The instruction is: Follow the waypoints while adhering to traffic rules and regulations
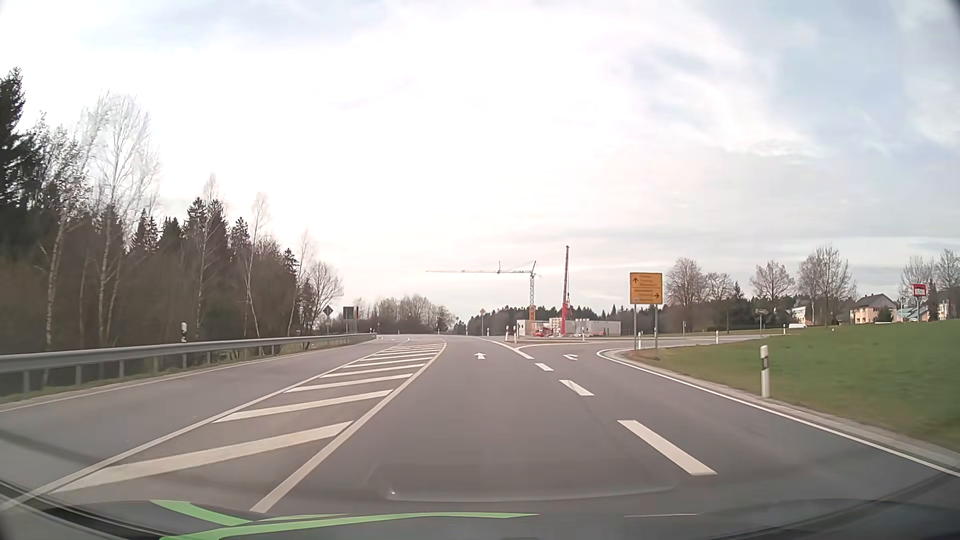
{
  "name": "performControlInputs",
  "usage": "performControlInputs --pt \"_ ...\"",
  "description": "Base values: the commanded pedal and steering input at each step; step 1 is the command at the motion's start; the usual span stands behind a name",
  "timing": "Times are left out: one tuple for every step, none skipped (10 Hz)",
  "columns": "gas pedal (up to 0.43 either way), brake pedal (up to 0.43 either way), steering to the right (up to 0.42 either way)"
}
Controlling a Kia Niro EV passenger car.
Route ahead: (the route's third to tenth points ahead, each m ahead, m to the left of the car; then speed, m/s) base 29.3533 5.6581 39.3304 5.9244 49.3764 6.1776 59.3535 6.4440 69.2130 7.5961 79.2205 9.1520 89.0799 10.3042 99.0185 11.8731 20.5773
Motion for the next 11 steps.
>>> performControlInputs --pt "0.189 0.0 -0.004" --pt "0.177 0.0 -0.005" --pt "0.169 0.0 -0.005" --pt "0.157 0.0 -0.005" --pt "0.15 0.0 -0.005" --pt "0.15 0.0 -0.006" --pt "0.15 0.0 -0.006" --pt "0.15 0.0 -0.006" --pt "0.15 0.0 -0.006" --pt "0.15 0.0 -0.006" --pt "0.15 0.0 -0.006"
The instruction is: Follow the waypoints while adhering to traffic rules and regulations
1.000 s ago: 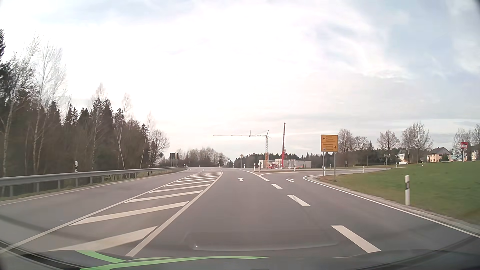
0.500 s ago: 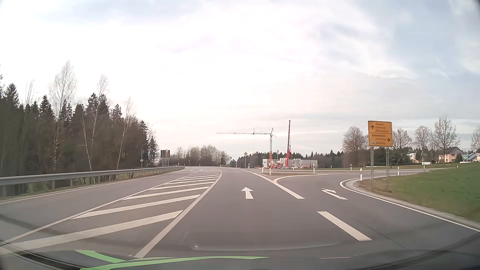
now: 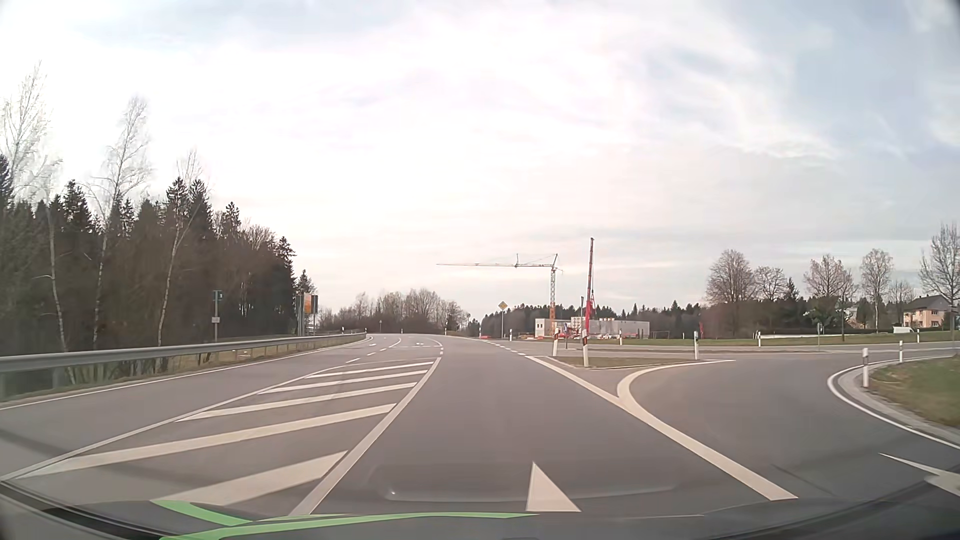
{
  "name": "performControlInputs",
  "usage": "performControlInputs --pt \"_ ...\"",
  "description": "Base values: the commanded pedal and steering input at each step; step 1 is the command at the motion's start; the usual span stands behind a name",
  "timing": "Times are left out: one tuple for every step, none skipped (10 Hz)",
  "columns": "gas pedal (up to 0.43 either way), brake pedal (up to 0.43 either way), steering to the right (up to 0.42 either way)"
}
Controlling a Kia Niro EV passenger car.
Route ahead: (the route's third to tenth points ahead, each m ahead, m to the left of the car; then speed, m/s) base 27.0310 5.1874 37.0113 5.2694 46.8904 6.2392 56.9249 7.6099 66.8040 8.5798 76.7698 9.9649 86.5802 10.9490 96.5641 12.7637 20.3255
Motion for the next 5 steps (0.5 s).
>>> performControlInputs --pt "0.15 0.0 -0.006" --pt "0.157 0.0 -0.006" --pt "0.157 0.0 -0.005" --pt "0.157 0.0 -0.005" --pt "0.157 0.0 -0.005"
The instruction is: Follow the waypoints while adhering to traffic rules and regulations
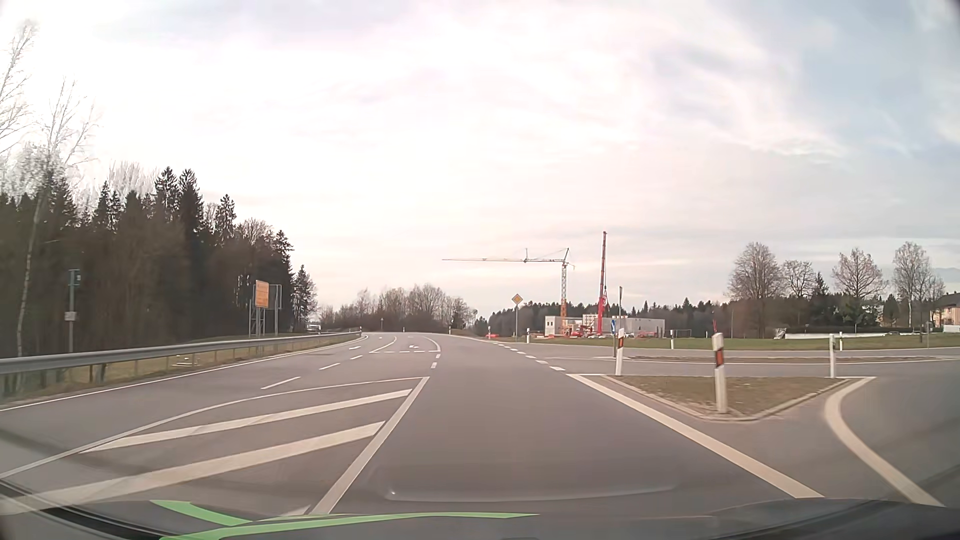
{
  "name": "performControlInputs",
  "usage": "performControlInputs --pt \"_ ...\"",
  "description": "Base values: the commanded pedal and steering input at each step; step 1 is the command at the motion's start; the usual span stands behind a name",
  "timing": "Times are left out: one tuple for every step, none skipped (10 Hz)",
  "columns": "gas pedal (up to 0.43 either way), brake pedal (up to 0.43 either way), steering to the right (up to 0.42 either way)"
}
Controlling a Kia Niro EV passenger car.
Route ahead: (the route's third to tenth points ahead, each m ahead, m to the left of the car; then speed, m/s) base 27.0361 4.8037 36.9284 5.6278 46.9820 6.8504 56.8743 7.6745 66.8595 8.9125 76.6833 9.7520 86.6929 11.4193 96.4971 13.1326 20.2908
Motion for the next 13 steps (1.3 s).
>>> performControlInputs --pt "0.157 0.0 -0.005" --pt "0.157 0.0 -0.005" --pt "0.157 0.0 -0.005" --pt "0.157 0.0 -0.005" --pt "0.157 0.0 -0.006" --pt "0.157 0.0 -0.006" --pt "0.157 0.0 -0.007" --pt "0.157 0.0 -0.009" --pt "0.157 0.0 -0.01" --pt "0.157 0.0 -0.01" --pt "0.157 0.0 -0.011" --pt "0.157 0.0 -0.012" --pt "0.157 0.0 -0.013"
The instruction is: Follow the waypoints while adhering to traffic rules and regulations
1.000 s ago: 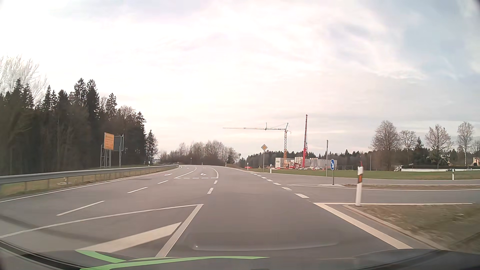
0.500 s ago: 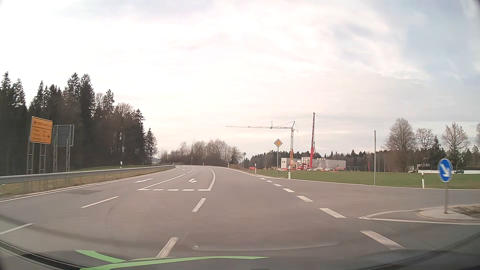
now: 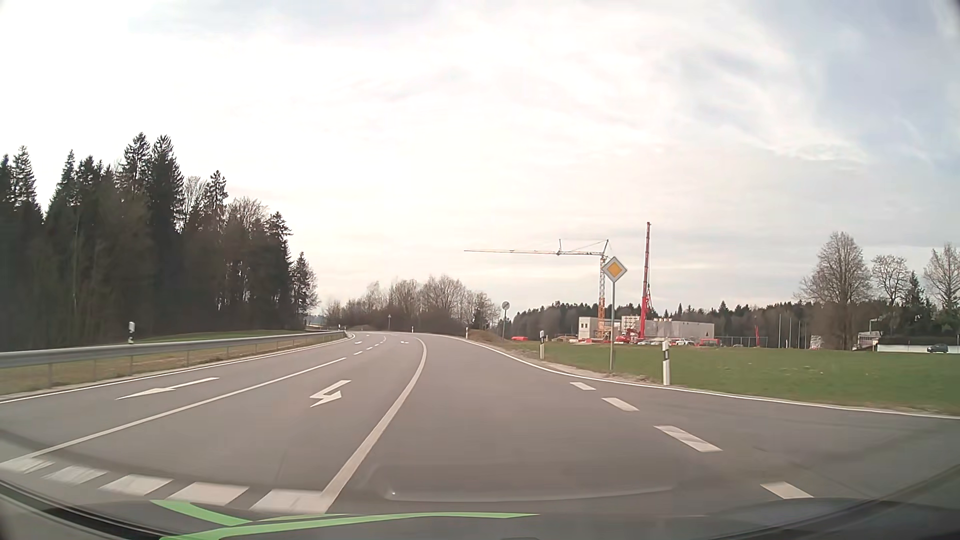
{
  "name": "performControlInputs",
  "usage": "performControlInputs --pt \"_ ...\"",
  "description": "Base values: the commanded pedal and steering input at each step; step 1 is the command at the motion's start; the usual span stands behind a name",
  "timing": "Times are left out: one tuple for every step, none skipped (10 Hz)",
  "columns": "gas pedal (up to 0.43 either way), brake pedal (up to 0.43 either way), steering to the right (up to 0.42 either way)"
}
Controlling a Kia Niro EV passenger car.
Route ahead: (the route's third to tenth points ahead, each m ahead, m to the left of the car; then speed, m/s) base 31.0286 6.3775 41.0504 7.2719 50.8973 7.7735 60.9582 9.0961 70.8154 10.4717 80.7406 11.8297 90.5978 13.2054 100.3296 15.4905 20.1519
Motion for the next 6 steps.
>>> performControlInputs --pt "0.157 0.0 -0.012" --pt "0.157 0.0 -0.013" --pt "0.157 0.0 -0.014" --pt "0.157 0.0 -0.014" --pt "0.157 0.0 -0.014" --pt "0.157 0.0 -0.013"
